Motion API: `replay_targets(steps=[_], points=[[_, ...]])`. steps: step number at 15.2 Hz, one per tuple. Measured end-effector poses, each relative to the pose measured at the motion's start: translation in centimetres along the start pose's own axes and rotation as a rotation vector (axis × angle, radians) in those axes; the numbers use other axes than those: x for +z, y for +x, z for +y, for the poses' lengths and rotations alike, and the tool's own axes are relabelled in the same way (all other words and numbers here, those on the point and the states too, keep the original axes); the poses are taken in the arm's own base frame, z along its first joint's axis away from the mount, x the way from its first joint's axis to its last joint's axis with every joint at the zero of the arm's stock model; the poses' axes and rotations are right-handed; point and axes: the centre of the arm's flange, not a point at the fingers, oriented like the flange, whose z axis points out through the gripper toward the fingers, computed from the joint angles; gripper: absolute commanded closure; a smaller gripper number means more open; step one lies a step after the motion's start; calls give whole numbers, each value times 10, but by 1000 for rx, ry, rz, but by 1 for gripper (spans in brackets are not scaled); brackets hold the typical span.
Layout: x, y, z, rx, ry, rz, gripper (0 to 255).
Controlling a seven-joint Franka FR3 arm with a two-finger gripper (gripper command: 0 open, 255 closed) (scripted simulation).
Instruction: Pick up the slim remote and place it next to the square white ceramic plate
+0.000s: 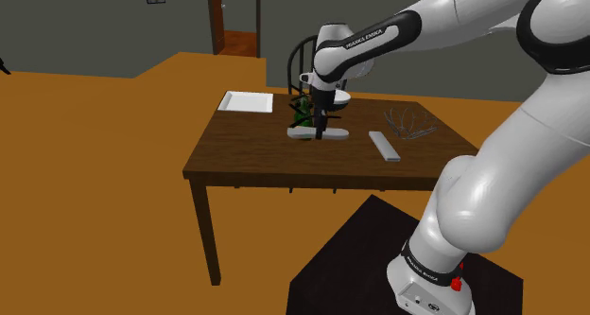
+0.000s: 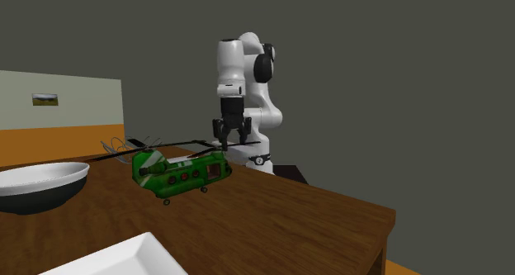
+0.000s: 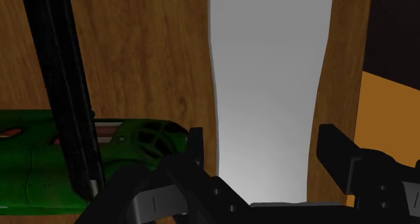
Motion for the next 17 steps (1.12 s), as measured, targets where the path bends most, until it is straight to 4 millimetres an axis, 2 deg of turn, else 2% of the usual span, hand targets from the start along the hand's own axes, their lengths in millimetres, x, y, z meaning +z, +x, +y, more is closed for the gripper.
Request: replay_targets(steps=[4, 11, 17], points=[[-4, 7, 47, -2, -1, 4, 255], [-8, 26, 137, 0, -1, 2, 255], [-9, 35, 218, 1, -1, 1, 255]])
